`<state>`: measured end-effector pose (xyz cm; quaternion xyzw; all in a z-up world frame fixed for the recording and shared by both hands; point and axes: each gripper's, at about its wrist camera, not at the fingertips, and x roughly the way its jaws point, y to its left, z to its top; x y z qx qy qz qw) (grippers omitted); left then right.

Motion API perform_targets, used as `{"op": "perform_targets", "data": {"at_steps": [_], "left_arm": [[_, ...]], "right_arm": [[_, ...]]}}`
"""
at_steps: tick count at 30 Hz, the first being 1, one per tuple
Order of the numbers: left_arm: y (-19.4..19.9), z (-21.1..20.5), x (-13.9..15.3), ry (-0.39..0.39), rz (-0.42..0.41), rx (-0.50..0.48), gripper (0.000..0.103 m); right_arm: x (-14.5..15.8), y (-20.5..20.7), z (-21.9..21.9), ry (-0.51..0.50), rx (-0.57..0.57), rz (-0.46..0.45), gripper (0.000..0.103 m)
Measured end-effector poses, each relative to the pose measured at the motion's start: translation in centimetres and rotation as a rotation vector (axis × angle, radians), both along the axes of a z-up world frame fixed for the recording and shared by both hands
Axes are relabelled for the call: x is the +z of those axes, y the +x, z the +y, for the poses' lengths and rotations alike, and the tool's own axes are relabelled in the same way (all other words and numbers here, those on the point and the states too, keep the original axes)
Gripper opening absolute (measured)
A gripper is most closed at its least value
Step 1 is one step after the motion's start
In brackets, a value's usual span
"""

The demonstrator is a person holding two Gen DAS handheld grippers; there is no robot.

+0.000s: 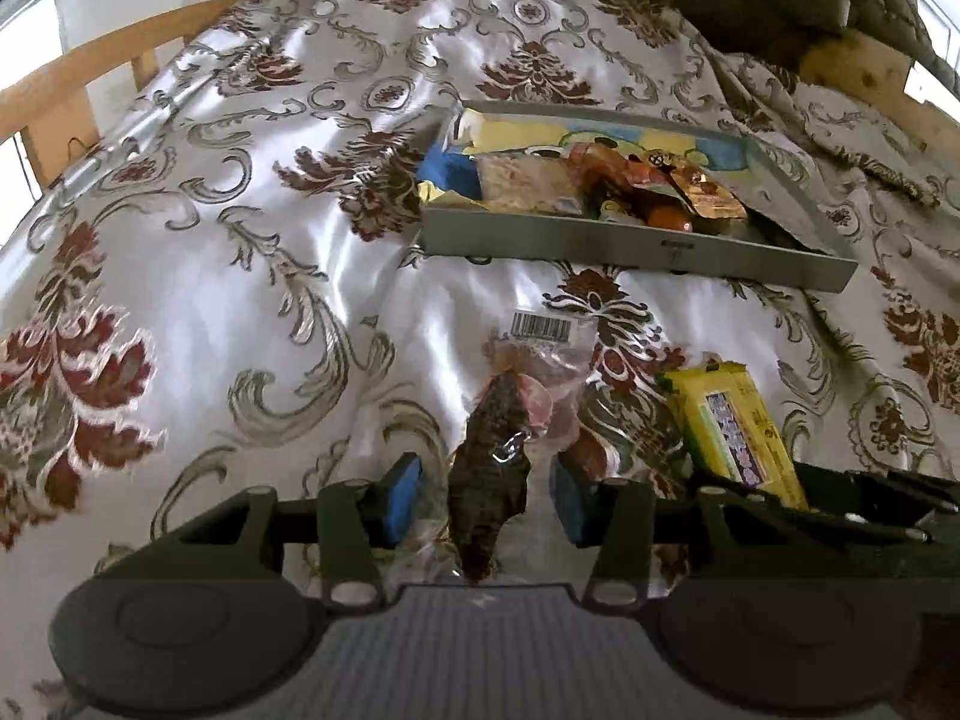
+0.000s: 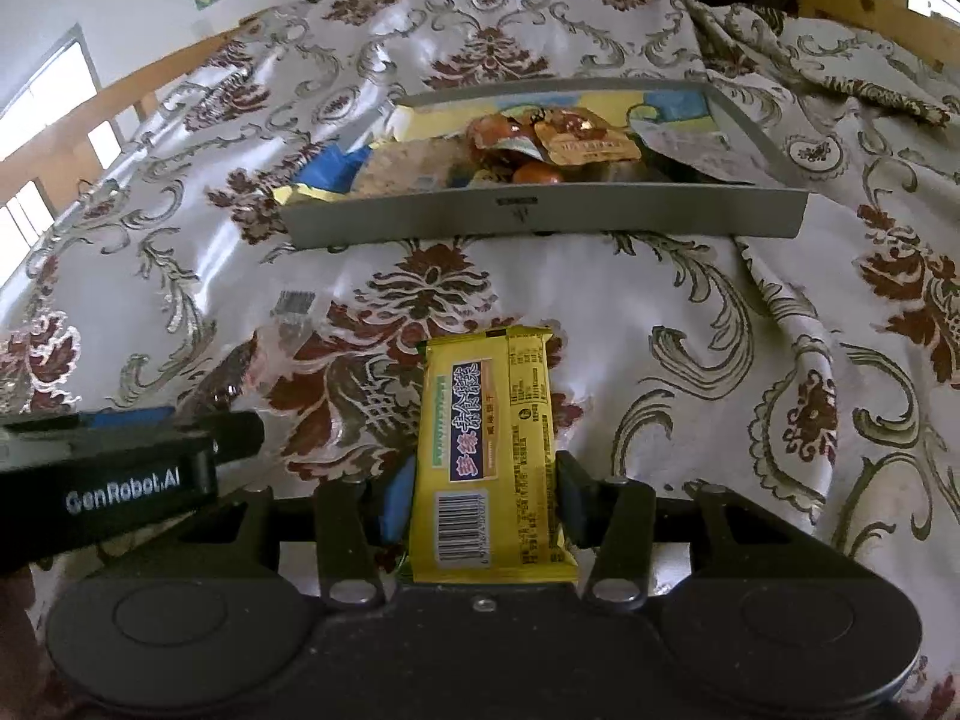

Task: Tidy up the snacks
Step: 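Lift the dried-meat pack and yellow wafer pack and carry both over the tray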

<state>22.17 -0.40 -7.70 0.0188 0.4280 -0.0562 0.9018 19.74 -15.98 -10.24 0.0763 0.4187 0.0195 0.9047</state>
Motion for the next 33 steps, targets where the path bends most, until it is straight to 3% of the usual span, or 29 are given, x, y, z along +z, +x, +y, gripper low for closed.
{"op": "perform_targets", "data": {"at_steps": [9,19,27,33], "left_arm": [[-1.3,-0.1,2.5,-0.048,-0.110,0.037,0.052],[3.3,-0.8,6.0,-0.129,-0.228,0.066,0.052],[9.4,-0.6,5.9,-0.214,-0.309,0.108,0.052],[13.0,0.1,4.8,-0.203,-0.398,0.135,0.052]], "right_arm": [[2.5,-0.8,-1.3,0.047,-0.014,-0.120,0.050],[6.2,0.8,-2.3,-0.003,-0.005,-0.322,0.050],[7.8,6.6,-2.9,-0.064,-0.008,-0.440,0.050],[7.9,11.8,-3.1,-0.037,-0.010,-0.497,0.050]]}}
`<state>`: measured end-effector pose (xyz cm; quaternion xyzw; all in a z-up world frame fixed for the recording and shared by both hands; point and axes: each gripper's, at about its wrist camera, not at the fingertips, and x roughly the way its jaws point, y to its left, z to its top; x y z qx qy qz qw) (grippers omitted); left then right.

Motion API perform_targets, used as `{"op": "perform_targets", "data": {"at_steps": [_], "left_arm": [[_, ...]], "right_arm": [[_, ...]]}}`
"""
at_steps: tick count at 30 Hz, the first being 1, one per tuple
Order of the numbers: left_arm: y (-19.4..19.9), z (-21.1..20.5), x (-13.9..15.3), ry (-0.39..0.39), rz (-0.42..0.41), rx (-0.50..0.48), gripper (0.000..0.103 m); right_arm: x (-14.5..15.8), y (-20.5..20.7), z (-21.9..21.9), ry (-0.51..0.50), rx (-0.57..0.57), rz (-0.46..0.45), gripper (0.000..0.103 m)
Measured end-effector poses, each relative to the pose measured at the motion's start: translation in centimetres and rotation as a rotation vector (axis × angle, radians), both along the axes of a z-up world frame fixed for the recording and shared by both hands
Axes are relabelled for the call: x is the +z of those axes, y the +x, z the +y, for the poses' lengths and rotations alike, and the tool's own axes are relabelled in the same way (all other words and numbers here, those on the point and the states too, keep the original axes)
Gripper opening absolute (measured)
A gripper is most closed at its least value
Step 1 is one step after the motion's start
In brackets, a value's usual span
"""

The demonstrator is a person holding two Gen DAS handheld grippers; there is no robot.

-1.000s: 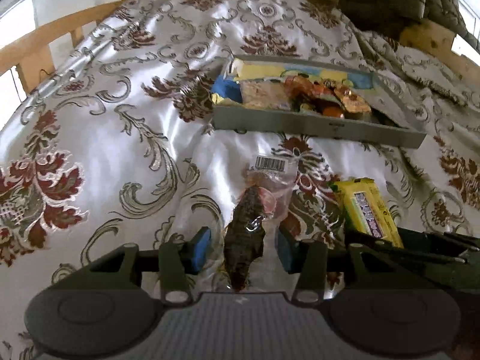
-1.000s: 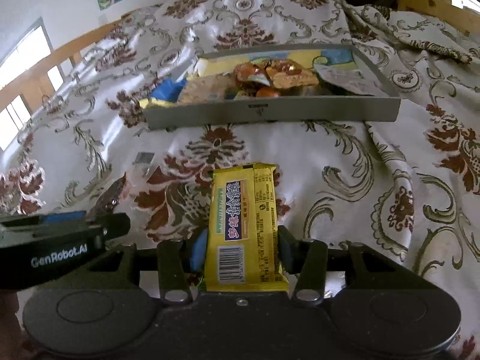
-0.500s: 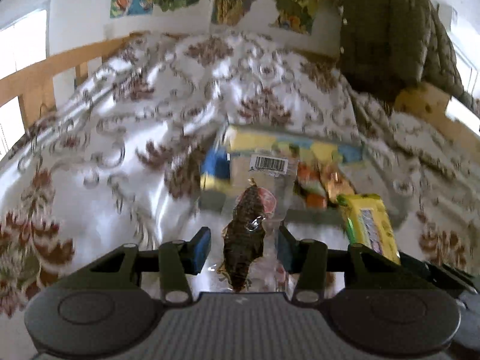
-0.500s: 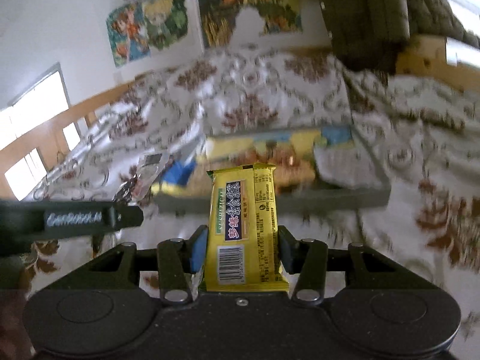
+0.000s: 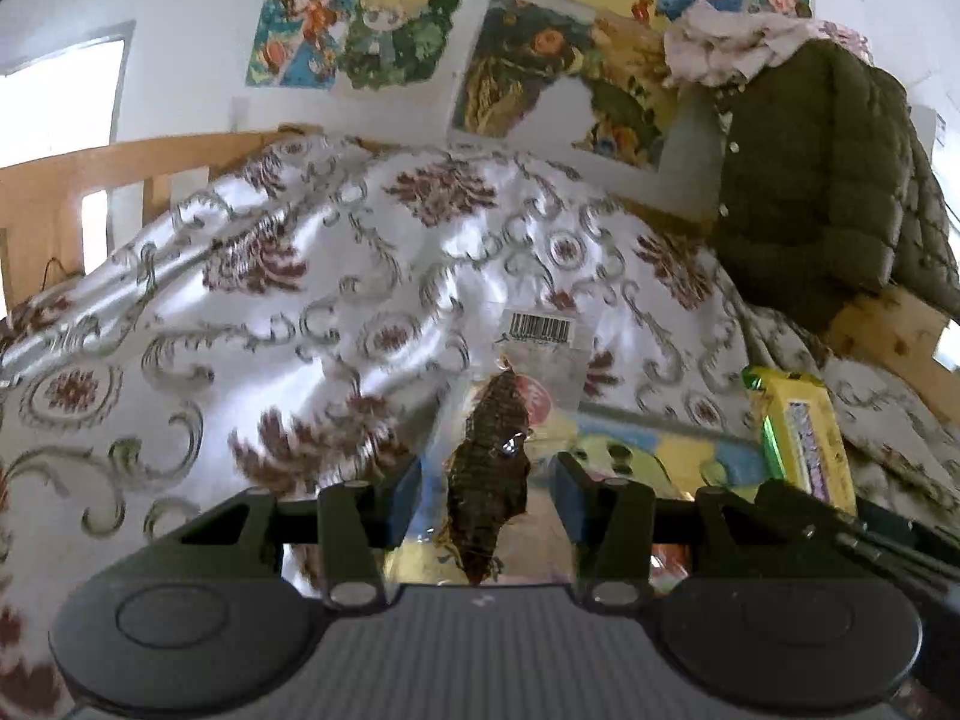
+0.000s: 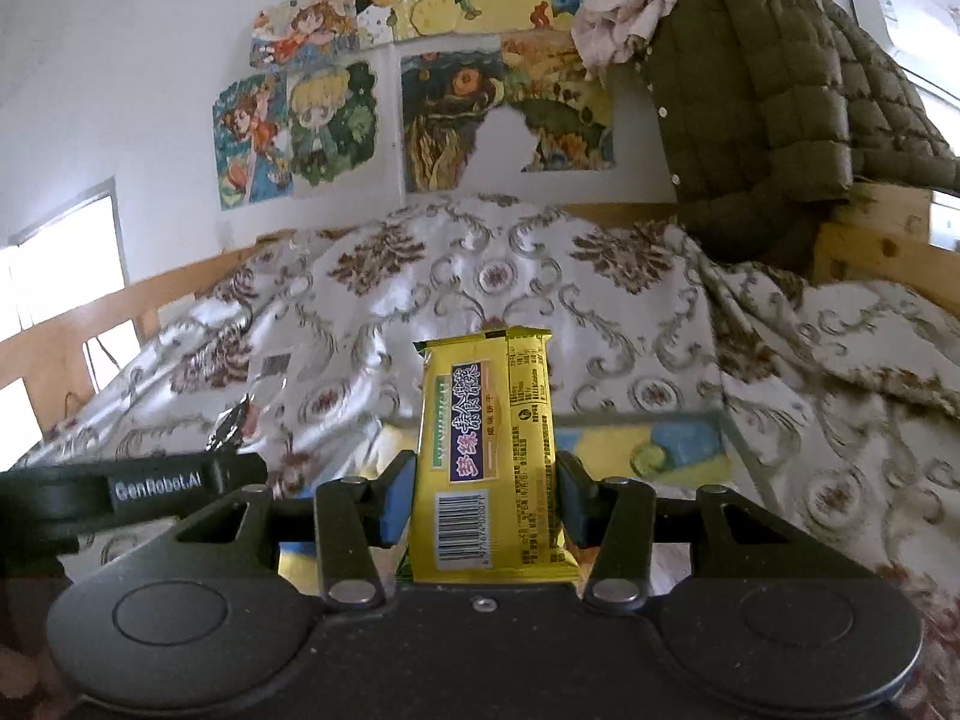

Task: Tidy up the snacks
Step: 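Lift the dried-meat pack and yellow wafer pack and carry both over the tray, then lower both packs into the tray and open both tools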

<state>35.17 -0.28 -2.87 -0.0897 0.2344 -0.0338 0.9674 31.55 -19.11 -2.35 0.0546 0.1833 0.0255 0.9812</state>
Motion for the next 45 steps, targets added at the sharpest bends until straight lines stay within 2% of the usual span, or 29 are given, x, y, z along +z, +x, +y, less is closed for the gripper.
{"op": "perform_targets", "data": {"at_steps": [5,10,18,28,36,40,45], "left_arm": [[2.2,0.9,-1.6,-0.014,-0.028,0.036,0.052],[3.8,1.9,-3.3,-0.062,-0.026,0.046,0.052],[4.6,1.5,-4.9,-0.047,-0.038,0.012,0.052],[5.4,1.6,-6.0,-0.047,0.036,0.015,0.052],[5.9,1.2,-6.5,-0.013,0.091,-0.009,0.053],[5.9,0.7,-6.6,0.017,0.095,-0.009,0.053],[5.9,0.6,-6.8,0.020,0.100,-0.012,0.053]], "right_arm": [[-1.2,3.1,0.7,0.024,0.024,-0.006,0.050],[-3.0,4.8,1.6,0.036,0.037,0.008,0.050],[-5.1,6.3,2.7,0.033,0.052,0.018,0.050],[-6.6,6.5,3.6,-0.020,0.064,0.057,0.050],[-7.4,6.9,3.4,-0.073,0.051,0.098,0.050],[-7.5,6.9,3.7,-0.104,0.047,0.098,0.050],[-7.7,6.7,4.0,-0.145,0.051,0.095,0.050]]}}
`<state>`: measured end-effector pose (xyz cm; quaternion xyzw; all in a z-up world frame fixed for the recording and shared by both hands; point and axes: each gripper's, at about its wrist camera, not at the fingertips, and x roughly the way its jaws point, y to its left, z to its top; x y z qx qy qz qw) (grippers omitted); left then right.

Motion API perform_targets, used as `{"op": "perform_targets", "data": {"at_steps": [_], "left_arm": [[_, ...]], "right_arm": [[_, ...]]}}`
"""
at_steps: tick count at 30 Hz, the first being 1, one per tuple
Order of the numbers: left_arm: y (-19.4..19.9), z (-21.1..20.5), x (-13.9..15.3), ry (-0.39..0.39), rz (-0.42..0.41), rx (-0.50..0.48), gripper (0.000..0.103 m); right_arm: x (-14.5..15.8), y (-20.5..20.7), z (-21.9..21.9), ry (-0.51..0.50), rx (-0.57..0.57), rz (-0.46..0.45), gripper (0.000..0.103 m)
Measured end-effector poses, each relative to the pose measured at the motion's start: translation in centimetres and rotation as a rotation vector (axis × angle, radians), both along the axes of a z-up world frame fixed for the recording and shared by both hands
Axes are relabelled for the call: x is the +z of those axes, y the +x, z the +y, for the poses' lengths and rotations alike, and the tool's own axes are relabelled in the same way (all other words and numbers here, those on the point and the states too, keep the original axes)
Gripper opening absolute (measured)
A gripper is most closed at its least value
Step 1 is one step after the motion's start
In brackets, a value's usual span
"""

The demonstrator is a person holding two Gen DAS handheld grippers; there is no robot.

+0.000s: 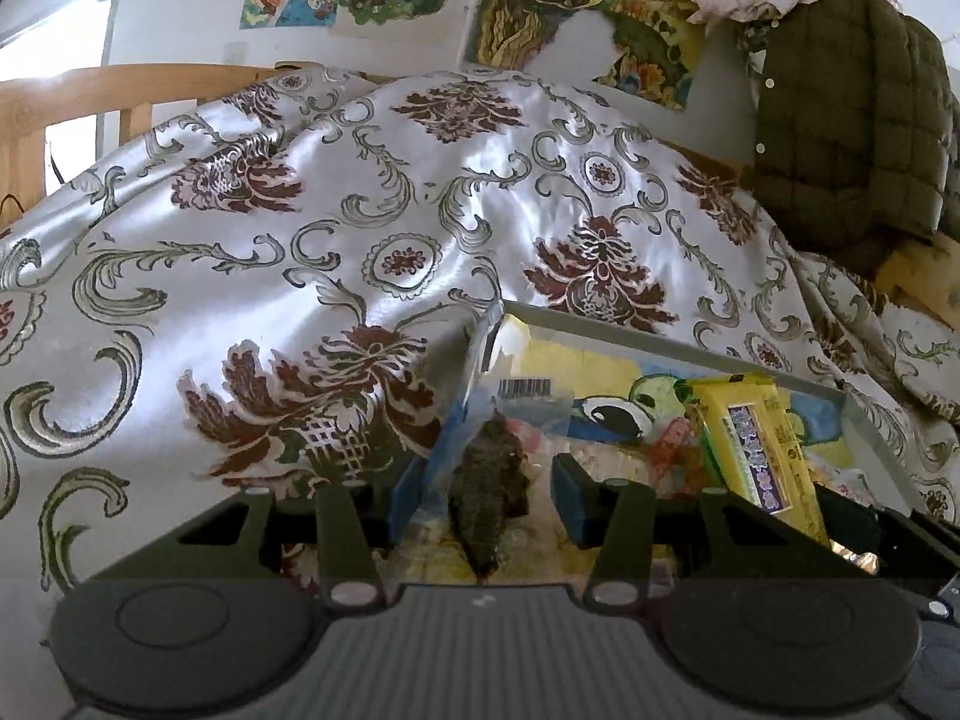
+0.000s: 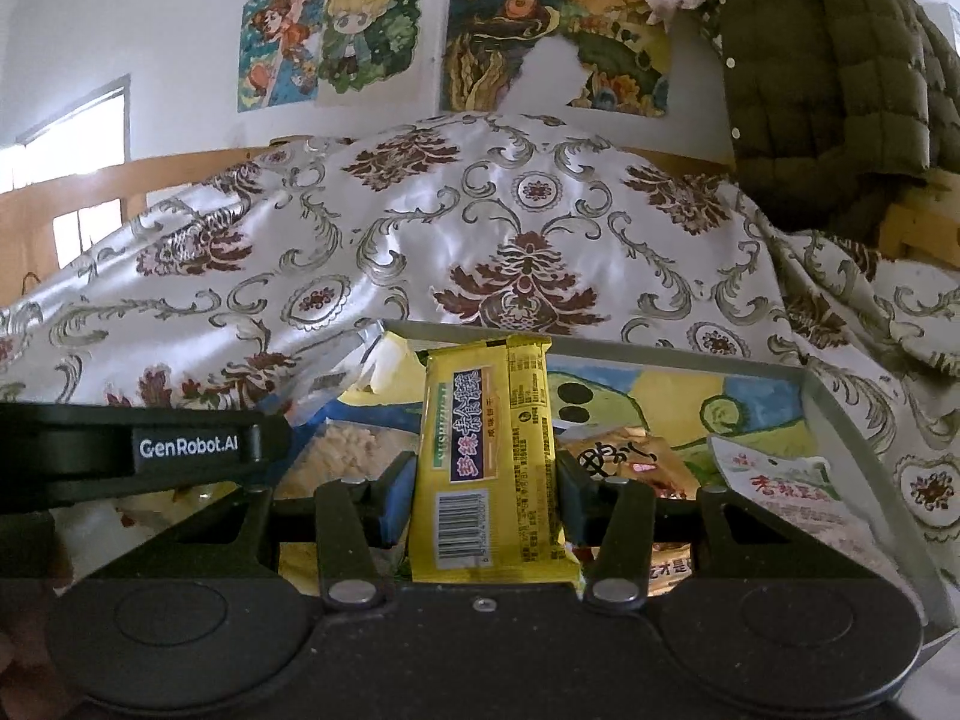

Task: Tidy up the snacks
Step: 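Lower both packs into the tray and open both tools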

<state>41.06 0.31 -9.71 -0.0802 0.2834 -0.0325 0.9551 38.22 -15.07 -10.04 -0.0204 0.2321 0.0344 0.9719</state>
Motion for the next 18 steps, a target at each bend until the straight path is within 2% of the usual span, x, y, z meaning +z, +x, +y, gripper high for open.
{"op": "perform_targets", "data": {"at_steps": [9,18], "left_arm": [[0.00,0.31,0.08,-0.023,0.007,0.001,0.055],[-0.21,0.43,0.51,-0.040,0.009,0.006,0.062]], "right_arm": [[-0.32,-0.15,0.65,-0.074,0.015,-0.004,0.053],[-0.16,-0.44,0.62,-0.079,0.015,-0.011,0.058]]}}
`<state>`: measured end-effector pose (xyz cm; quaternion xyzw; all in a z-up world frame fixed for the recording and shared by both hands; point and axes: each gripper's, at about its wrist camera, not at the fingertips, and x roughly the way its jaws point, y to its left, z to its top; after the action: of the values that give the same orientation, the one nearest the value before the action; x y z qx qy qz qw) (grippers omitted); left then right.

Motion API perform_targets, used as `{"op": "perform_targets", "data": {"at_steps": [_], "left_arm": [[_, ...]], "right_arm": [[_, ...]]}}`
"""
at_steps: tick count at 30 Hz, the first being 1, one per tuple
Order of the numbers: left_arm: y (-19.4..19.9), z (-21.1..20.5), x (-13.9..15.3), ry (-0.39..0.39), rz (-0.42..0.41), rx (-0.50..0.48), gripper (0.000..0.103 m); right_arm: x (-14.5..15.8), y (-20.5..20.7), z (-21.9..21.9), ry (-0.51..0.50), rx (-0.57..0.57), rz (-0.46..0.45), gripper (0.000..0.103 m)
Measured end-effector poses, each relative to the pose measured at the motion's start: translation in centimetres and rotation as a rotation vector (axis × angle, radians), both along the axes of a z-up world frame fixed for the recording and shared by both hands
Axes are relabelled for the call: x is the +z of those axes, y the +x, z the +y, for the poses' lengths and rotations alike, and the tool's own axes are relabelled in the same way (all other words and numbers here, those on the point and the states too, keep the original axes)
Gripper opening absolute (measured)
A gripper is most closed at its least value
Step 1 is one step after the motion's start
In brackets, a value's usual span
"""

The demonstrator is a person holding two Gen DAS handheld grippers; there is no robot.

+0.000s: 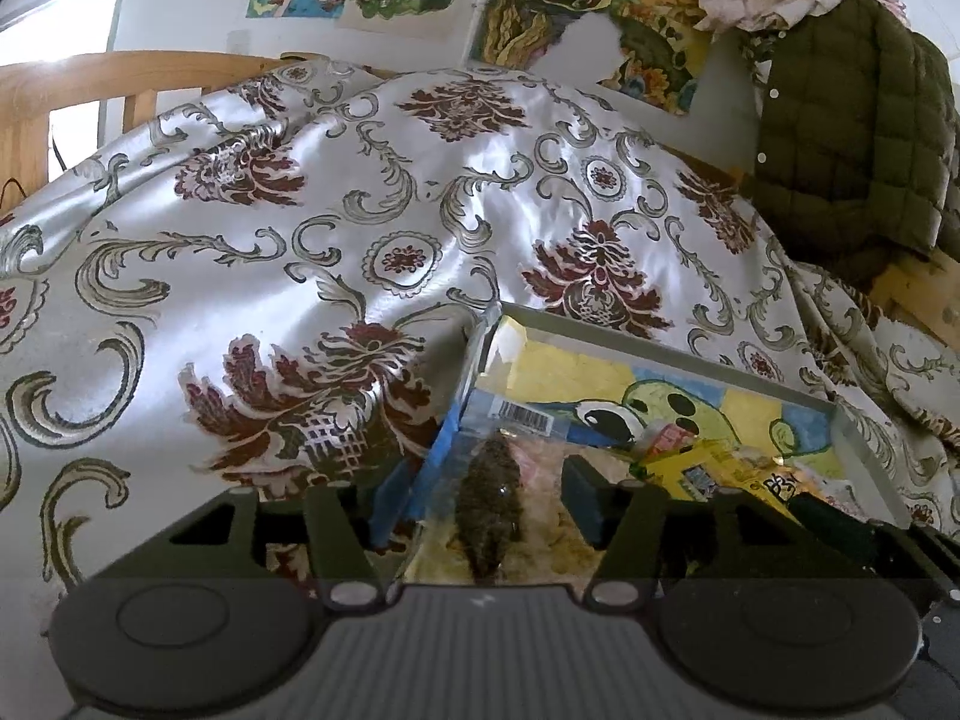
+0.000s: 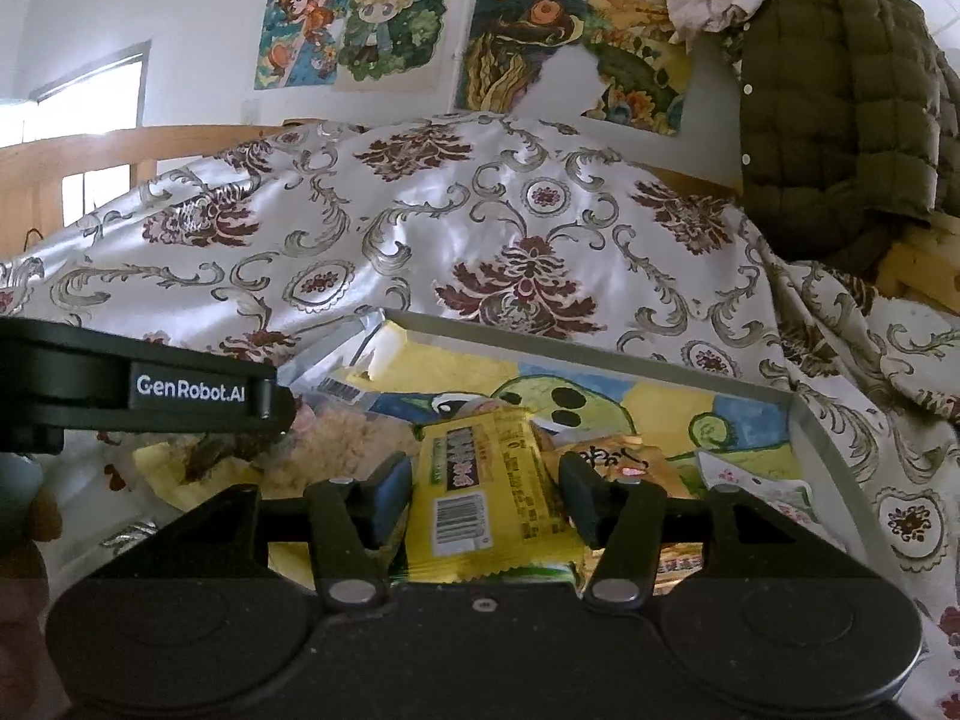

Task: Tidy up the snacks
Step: 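Lower both packs into the tray and open both tools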

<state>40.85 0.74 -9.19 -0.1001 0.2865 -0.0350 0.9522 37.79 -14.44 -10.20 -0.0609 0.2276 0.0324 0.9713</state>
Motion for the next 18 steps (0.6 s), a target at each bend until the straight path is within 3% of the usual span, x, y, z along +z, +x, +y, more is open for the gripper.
{"op": "perform_targets", "data": {"at_steps": [14,18], "left_arm": [[-1.7,1.0,2.9,0.011,-0.057,0.066,0.084],[-2.6,1.3,4.1,0.028,-0.090,0.091,0.089]], "right_arm": [[2.9,-1.7,-1.2,0.038,-0.028,-0.045,0.072],[4.3,-2.6,-1.9,0.081,-0.056,-0.076,0.085]]}}
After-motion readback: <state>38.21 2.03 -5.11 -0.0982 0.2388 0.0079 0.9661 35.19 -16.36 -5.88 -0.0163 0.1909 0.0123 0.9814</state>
